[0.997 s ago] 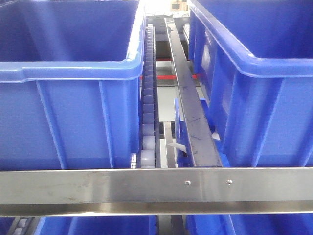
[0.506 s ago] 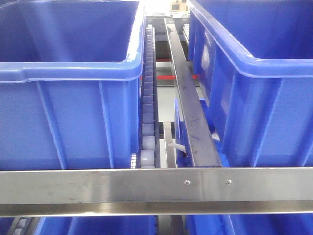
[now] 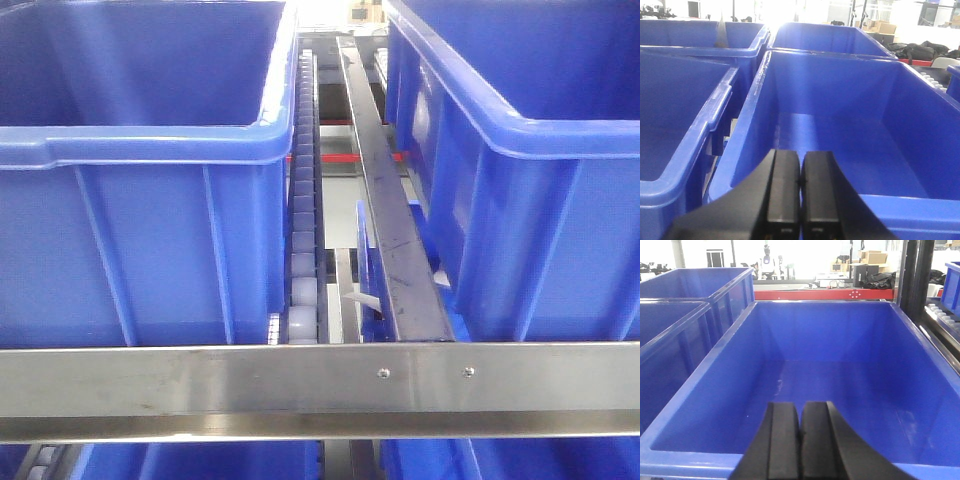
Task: Pick and sort blue part to right shelf
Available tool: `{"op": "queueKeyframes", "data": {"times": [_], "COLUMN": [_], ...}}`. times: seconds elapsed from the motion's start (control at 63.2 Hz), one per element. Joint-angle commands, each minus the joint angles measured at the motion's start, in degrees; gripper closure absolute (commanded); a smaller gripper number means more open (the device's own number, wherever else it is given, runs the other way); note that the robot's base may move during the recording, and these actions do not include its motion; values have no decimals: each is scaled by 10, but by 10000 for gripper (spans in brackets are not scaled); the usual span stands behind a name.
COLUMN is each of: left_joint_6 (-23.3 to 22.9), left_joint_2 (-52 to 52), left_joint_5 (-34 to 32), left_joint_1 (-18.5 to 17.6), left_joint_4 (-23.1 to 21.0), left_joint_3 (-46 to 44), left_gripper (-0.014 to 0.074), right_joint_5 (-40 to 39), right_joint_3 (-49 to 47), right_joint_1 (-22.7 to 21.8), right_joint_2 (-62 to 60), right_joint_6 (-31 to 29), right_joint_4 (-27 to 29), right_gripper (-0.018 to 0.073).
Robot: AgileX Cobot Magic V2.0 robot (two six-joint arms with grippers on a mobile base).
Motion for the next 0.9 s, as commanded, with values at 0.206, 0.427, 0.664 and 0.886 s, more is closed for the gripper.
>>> {"op": "queueKeyframes", "data": {"times": [0.206,0.427,0.664,0.886], "left_joint_6": [-4,-4,-4,-4], "left_joint_2": [5,5,5,5], "left_joint_5": [-43,-43,-43,-44], "left_joint_1": [3,3,3,3], "left_joint_4": [-7,-7,-7,-7], "left_joint_3": [-18,-18,-18,-18], "left_gripper": [463,463,463,463], "right_joint_5": [-50,-54,-107,-124], "right_joint_3": [-3,57,138,137], "right_joint_1": [-4,-9,-48,-48], "right_joint_2": [5,-50,-102,-102], "right_joint_6": [-1,-1,-49,-67], "right_joint_4": [2,3,37,50], "right_gripper": [502,502,502,502]}}
